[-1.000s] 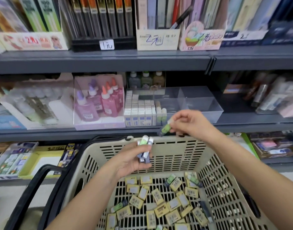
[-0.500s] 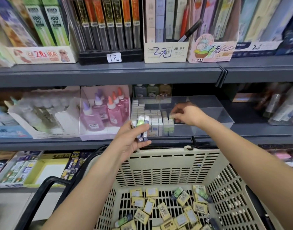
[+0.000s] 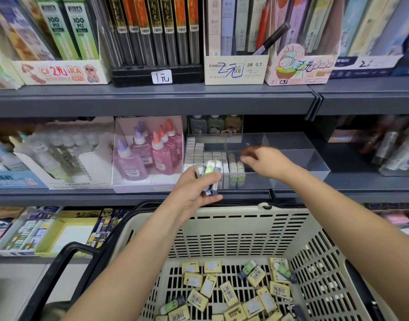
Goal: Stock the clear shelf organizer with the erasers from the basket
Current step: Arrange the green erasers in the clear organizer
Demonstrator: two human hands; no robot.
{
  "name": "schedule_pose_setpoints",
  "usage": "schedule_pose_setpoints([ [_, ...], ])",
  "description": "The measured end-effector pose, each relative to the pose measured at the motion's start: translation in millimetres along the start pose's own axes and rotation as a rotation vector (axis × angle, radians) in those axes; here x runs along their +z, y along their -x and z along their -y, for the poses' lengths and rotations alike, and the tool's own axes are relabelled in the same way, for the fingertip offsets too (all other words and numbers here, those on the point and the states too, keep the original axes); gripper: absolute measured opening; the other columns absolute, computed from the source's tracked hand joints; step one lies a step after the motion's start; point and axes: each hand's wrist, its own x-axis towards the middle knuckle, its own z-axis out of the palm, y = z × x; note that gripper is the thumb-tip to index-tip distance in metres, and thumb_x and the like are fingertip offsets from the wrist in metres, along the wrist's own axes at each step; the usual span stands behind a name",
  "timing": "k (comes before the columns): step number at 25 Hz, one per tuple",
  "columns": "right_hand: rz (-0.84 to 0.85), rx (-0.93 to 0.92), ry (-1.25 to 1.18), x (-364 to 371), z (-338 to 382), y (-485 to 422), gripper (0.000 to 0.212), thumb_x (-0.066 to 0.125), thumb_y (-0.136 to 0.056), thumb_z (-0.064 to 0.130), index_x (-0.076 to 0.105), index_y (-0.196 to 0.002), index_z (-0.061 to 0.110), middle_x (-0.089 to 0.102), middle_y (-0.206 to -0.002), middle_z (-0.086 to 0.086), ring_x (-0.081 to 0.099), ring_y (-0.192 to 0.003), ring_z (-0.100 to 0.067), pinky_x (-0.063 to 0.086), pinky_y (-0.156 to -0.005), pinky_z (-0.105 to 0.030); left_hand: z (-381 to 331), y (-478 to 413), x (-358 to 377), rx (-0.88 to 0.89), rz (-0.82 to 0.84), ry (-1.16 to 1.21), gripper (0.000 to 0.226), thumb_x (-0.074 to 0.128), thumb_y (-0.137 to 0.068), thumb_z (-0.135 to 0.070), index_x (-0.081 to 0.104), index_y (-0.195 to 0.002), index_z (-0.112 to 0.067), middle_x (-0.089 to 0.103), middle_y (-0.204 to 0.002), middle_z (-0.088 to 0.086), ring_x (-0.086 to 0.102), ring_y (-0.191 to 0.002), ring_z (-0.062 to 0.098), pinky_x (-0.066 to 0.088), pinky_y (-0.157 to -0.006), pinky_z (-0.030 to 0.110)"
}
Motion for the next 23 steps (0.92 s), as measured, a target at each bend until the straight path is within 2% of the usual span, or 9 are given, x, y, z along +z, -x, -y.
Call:
schedule_pose_setpoints([
  [3, -0.184, -0.035, -0.224, -9, 10, 16, 0.023, 0.053, -0.092, 0.031, 0.068, -0.102, 0.017, 0.070, -0.095, -0.002, 0.063, -0.088, -0.016, 0.046, -0.080, -0.025, 2, 0, 7, -0.008, 0.028, -0.028, 0.025, 0.072, -0.079, -0.009, 0.051, -0.091, -0.011, 0.055, -0.083, 0.008, 0.059, -0.076, 0.018, 0.055, -0.057, 0.030],
  [6, -0.064, -0.109, -0.531, -15, 22, 35, 0.018, 0.056, -0.092, 0.023, 0.070, -0.094, 0.013, 0.069, -0.075, 0.006, 0.067, -0.071, -0.005, 0.055, -0.072, -0.023, 6, 0, 16, -0.017, 0.078, -0.035, 0.026, 0.073, -0.077, -0.010, 0.052, -0.093, -0.013, 0.058, -0.084, 0.005, 0.058, -0.074, 0.017, 0.055, -0.059, 0.030],
  [8, 0.038, -0.159, -0.669, -17, 27, 43, 0.014, 0.055, -0.092, 0.016, 0.069, -0.097, 0.016, 0.068, -0.073, 0.008, 0.065, -0.065, 0.003, 0.052, -0.062, -0.014, 9, 0, 21, -0.021, 0.108, -0.011, 0.031, 0.075, -0.074, -0.013, 0.053, -0.095, -0.014, 0.061, -0.088, 0.004, 0.060, -0.078, 0.015, 0.055, -0.060, 0.031],
  [12, 0.134, -0.072, -0.820, -18, 21, 48, 0.007, 0.062, -0.087, 0.013, 0.069, -0.091, 0.014, 0.071, -0.074, -0.001, 0.065, -0.063, -0.001, 0.053, -0.059, -0.014, 12, 0, 31, -0.025, 0.155, 0.008, 0.047, 0.078, -0.057, -0.023, 0.053, -0.096, -0.014, 0.069, -0.086, 0.001, 0.066, -0.076, 0.011, 0.055, -0.059, 0.029],
  [15, 0.210, 0.028, -0.900, -24, 14, 48, 0.006, 0.065, -0.084, 0.009, 0.068, -0.087, 0.014, 0.072, -0.073, -0.003, 0.069, -0.066, -0.008, 0.054, -0.057, -0.016, 11, -2, 30, -0.006, 0.121, 0.013, 0.036, 0.077, -0.065, -0.018, 0.051, -0.091, -0.014, 0.067, -0.077, 0.001, 0.066, -0.068, 0.010, 0.055, -0.058, 0.027],
  [17, 0.115, 0.115, -0.981, -30, 8, 39, 0.010, 0.064, -0.083, 0.002, 0.066, -0.091, 0.009, 0.072, -0.082, -0.011, 0.070, -0.067, -0.011, 0.056, -0.061, -0.018, 10, -4, 23, 0.011, 0.053, 0.029, 0.025, 0.073, -0.076, -0.012, 0.050, -0.086, -0.013, 0.064, -0.075, 0.003, 0.061, -0.069, 0.013, 0.053, -0.056, 0.025],
  [20, -0.159, 0.183, -0.714, -36, 0, 17, 0.019, 0.066, -0.080, 0.001, 0.068, -0.098, 0.007, 0.070, -0.097, -0.015, 0.067, -0.085, -0.020, 0.053, -0.082, -0.026, 8, -4, 8, 0.023, -0.026, 0.040, 0.022, 0.070, -0.080, -0.009, 0.049, -0.087, -0.010, 0.061, -0.075, 0.005, 0.059, -0.072, 0.016, 0.053, -0.055, 0.024],
  [21, -0.210, 0.194, -0.582, -35, 1, 10, 0.022, 0.066, -0.080, 0.003, 0.069, -0.100, 0.011, 0.070, -0.097, -0.010, 0.065, -0.089, -0.019, 0.049, -0.084, -0.023, 8, -4, 5, 0.022, -0.038, 0.043, 0.022, 0.070, -0.080, -0.009, 0.049, -0.087, -0.010, 0.062, -0.076, 0.005, 0.059, -0.074, 0.017, 0.053, -0.055, 0.024],
  [23, -0.182, 0.182, -0.379, -30, 5, 0, 0.024, 0.062, -0.083, 0.009, 0.070, -0.102, 0.019, 0.069, -0.095, 0.000, 0.064, -0.094, -0.016, 0.041, -0.079, -0.014, 8, -3, -1, 0.020, -0.039, 0.051, 0.021, 0.070, -0.079, -0.009, 0.050, -0.087, -0.009, 0.066, -0.074, 0.003, 0.061, -0.075, 0.016, 0.053, -0.055, 0.025],
])
